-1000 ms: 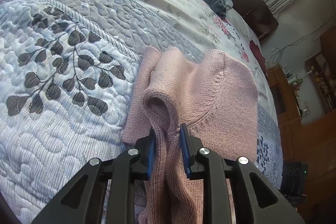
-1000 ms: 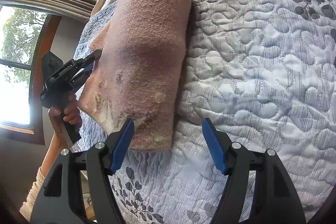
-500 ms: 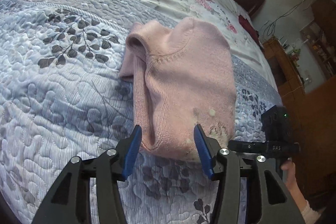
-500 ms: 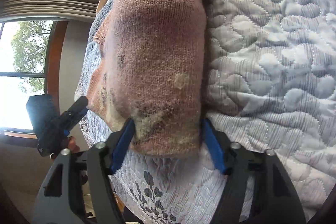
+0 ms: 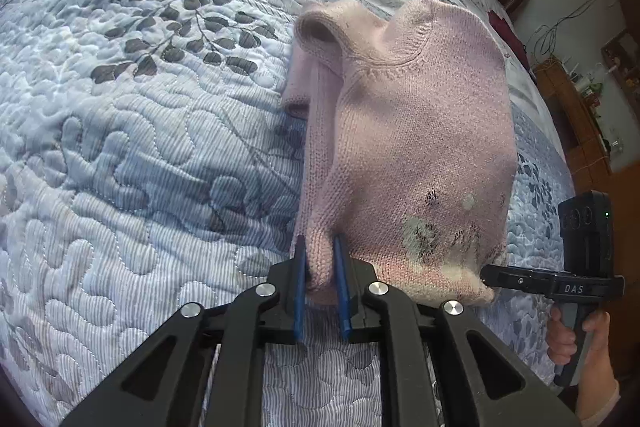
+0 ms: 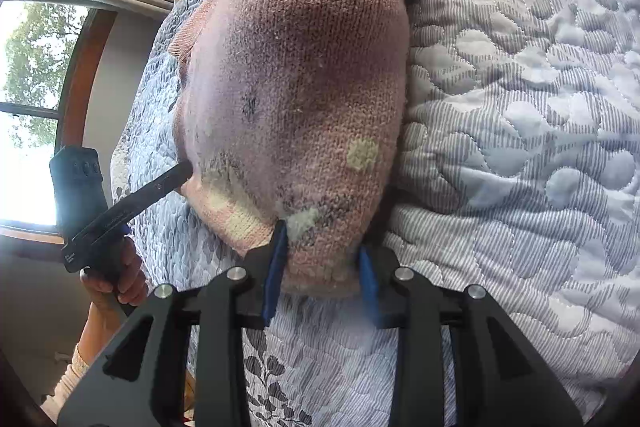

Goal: Fold small clothes

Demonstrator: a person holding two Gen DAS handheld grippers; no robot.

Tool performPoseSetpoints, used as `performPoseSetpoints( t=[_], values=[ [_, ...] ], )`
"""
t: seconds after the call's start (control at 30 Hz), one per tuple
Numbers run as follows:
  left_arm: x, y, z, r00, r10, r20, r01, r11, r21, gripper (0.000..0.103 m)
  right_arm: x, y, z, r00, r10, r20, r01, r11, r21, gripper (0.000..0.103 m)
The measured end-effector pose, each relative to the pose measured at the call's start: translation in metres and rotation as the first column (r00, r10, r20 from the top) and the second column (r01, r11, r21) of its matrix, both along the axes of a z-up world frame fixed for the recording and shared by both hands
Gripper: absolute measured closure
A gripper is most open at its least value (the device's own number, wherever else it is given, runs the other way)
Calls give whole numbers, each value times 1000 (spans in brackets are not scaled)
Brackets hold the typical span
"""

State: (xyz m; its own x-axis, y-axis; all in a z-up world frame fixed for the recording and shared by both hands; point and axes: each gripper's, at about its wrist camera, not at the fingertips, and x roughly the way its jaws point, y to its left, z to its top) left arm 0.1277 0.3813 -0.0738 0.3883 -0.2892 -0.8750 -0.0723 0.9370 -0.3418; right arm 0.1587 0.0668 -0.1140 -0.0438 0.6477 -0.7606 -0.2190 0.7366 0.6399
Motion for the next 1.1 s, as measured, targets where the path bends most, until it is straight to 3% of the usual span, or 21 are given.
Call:
performPoseSetpoints(
  t=[0.07, 0.13, 0.2, 0.3, 0.47, 0.57, 0.67, 0.77, 0.83, 0.93, 0.97, 1.03, 1.1],
  values=[
    [-1, 4, 14, 1000, 3, 18, -3, 1000, 10, 72, 1, 1, 11, 999, 28, 34, -27, 999, -32, 50],
    [0, 13, 32, 997, 8, 79, -8, 1000, -10, 71, 1, -1, 24, 995, 44, 93, -42, 999, -28, 41],
    [10, 21, 51, 990, 30, 139, -34, 999, 26, 66, 3, -8, 34, 989, 36, 144, -32, 999, -30, 37],
    [44, 28, 65, 982, 62, 179, -71, 996, 48, 61, 9, -16, 34, 989, 3, 145, 1, 1000, -27, 36],
    [108, 22, 59, 986, 81, 147, -89, 995, 49, 57, 16, -21, 26, 993, -30, 113, 32, 999, -9, 36],
    [131, 17, 40, 993, 97, 67, -103, 991, 87, 56, 13, -32, 22, 994, -26, 111, 27, 1000, -8, 36],
    [145, 12, 26, 995, 92, 24, -94, 993, 77, 56, 12, -32, 16, 994, -24, 105, 27, 999, -20, 36],
    [151, 4, 25, 997, 74, 37, -77, 992, 95, 58, 7, -38, 11, 995, -35, 91, 37, 999, -21, 36],
    [152, -4, 28, 998, 46, 49, -52, 990, 132, 82, 9, -42, 7, 996, -44, 82, 46, 999, -20, 36],
    [145, -6, 41, 993, 33, 112, -48, 990, 130, 88, 10, -45, 7, 995, -44, 85, 46, 999, -18, 36],
    [138, -4, 48, 987, 53, 153, -72, 990, 123, 89, 10, -47, 7, 995, -43, 87, 45, 999, -19, 36],
    [116, 10, 62, 948, 153, 280, -184, 979, 91, 90, 9, -50, 7, 995, -45, 87, 47, 999, -18, 36],
    [102, 23, 58, 924, 223, 309, -259, 962, 81, 93, 10, -54, 5, 995, -49, 86, 50, 999, -13, 36]
  ],
)
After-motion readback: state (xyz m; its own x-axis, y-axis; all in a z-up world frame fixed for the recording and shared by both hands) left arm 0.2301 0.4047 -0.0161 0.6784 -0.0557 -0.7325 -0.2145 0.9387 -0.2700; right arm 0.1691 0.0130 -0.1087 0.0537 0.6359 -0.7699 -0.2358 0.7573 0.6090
